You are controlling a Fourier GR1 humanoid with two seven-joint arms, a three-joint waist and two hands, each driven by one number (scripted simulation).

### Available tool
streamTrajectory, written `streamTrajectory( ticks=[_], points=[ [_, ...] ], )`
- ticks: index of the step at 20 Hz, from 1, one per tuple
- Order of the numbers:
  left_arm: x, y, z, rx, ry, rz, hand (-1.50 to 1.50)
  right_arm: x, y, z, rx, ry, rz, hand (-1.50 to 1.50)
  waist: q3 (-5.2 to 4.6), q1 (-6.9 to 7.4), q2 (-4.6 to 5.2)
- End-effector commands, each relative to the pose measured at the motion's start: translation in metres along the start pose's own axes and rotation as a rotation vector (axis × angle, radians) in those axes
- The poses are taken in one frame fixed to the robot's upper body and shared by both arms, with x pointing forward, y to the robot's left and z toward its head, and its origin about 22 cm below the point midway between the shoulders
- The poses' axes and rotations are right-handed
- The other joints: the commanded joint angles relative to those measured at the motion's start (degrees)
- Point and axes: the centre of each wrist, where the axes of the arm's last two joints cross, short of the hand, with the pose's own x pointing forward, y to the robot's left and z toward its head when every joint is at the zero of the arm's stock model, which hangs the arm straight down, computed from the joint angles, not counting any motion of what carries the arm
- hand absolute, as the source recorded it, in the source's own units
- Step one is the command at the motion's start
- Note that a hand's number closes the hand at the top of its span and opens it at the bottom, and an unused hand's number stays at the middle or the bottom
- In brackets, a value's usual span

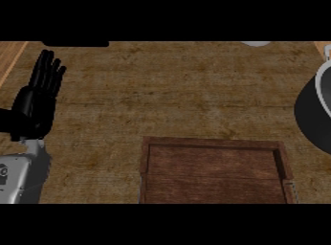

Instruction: Pick the bell pepper from the tray and place it in the pot

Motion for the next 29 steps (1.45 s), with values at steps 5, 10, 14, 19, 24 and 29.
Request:
streamTrajectory(
  ticks=[5,10,14,19,24,29],
  points=[
    [0.002,0.005,-0.015,-0.008,0.011,0.014,0.0,0.002,-0.035,0.009,-0.14,0.026,-0.275,-1.5,0.23,0.16,0.47],
    [0.004,-0.013,-0.004,0.003,-0.008,0.016,0.0,0.005,-0.079,0.038,-0.217,0.012,-0.316,-1.5,0.37,0.57,0.5],
    [0.0,0.002,-0.001,0.008,-0.021,0.018,0.0,-0.007,-0.08,0.064,-0.26,0.009,-0.364,-1.5,0.5,0.58,0.69],
    [-0.003,0.014,0.003,-0.009,0.001,0.004,0.0,0.003,-0.111,0.079,-0.305,0.003,-0.346,-1.5,0.66,0.64,0.8],
    [-0.002,0.005,0.005,0.003,-0.017,0.007,0.0,0.0,-0.114,0.091,-0.323,0.017,-0.331,-1.5,0.88,0.77,0.92],
    [-0.001,0.0,0.003,0.01,-0.013,0.024,0.0,0.004,-0.125,0.097,-0.321,0.027,-0.335,-1.5,1.06,0.46,0.99]
  ],
)
